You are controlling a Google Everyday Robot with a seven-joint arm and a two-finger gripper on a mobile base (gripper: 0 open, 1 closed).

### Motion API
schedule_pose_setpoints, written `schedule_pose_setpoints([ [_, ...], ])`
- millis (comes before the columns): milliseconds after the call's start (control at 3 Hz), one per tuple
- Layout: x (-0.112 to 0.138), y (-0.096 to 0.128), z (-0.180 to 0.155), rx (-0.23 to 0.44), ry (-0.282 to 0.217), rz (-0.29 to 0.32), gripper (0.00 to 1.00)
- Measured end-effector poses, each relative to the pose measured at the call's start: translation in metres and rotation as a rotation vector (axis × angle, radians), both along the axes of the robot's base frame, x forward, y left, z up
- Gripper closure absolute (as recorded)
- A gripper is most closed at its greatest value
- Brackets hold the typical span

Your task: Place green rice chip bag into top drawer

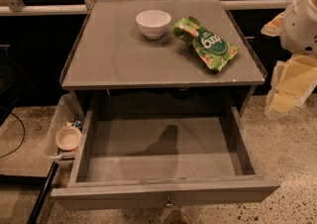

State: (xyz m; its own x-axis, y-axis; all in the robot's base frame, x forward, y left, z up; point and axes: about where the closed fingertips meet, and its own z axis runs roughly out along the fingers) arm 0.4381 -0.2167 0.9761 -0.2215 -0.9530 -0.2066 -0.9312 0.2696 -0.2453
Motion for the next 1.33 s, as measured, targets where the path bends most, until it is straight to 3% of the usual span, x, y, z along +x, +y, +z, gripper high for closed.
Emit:
schedule_pose_setpoints([
  [667, 0.006, 0.004, 0.002, 0.010, -0.023, 0.020, 0.00],
  [1333, 0.056, 0.041, -0.002, 0.093, -0.137, 0.107, 0.00],
])
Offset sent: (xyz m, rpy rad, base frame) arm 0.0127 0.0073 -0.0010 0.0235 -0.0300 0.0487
